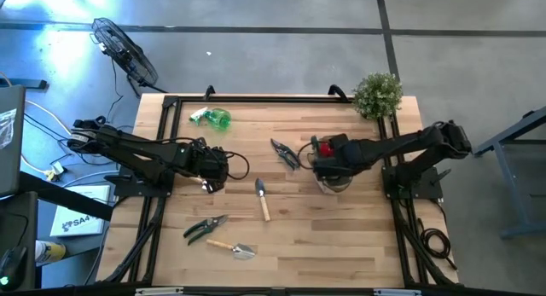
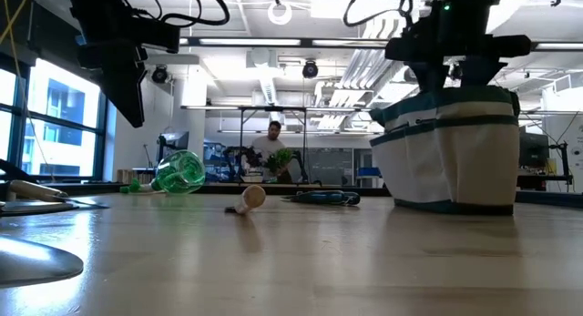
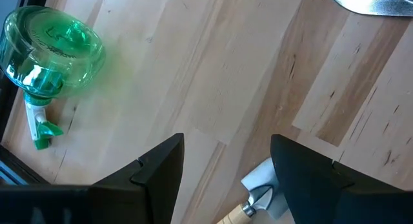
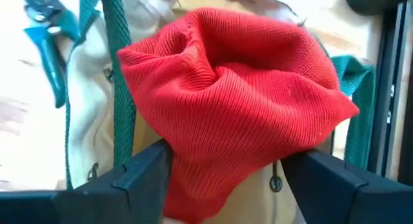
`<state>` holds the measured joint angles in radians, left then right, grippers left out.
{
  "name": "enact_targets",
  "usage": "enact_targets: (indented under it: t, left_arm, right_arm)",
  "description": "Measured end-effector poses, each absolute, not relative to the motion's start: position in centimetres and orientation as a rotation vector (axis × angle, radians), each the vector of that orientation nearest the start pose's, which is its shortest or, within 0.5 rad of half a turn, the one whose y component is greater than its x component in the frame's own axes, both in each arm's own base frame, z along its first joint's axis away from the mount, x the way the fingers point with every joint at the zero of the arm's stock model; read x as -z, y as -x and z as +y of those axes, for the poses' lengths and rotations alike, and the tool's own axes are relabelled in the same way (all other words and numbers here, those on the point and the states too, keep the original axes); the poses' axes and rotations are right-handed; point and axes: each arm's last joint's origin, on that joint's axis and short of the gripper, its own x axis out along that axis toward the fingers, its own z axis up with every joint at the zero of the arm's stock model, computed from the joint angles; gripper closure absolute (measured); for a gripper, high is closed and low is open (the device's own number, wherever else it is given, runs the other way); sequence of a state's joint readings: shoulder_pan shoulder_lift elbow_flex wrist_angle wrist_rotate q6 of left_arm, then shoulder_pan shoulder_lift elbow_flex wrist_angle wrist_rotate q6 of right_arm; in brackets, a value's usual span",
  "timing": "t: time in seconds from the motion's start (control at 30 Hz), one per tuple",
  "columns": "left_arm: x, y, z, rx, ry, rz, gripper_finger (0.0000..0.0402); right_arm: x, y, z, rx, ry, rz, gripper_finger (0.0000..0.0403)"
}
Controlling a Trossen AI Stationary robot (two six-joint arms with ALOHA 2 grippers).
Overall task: Pick & Place Garden tools in Gardening bag
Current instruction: Put the red gloves into the gardening bag, then put the green spray bottle into the gardening bag
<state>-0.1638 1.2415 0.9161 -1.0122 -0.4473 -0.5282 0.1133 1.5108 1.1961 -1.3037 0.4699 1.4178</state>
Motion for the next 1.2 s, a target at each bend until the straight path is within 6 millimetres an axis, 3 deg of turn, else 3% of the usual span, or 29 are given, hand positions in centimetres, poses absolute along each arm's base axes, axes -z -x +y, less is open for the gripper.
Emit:
enact_targets:
  t: [0.17,0.37,0.77,1.0,1.2]
  left_arm:
    - [-24.1,-20.7,-2.2,-0.561,0.048,1.163,0.0179]
    - [-24.1,-20.7,-2.1,-0.562,0.048,1.163,0.0179]
    - [-24.0,-20.7,-2.2,-0.553,0.055,1.171,0.0179]
    - [-24.0,-20.7,-2.2,-0.554,0.056,1.170,0.0179]
    - [-24.0,-20.7,-2.2,-0.555,0.055,1.170,0.0179]
  right_arm:
    - [-25.3,-25.1,0.7,1.199,-0.829,1.155,0.0133]
    - [-25.2,-25.2,0.2,1.171,-0.878,1.201,0.0133]
    - [-25.4,-25.0,1.7,0.940,-1.040,1.430,0.0133]
    - [-28.0,-24.1,1.5,0.902,-0.996,1.313,0.0133]
    - [-30.4,-22.3,3.7,0.834,-1.023,1.207,0.0133]
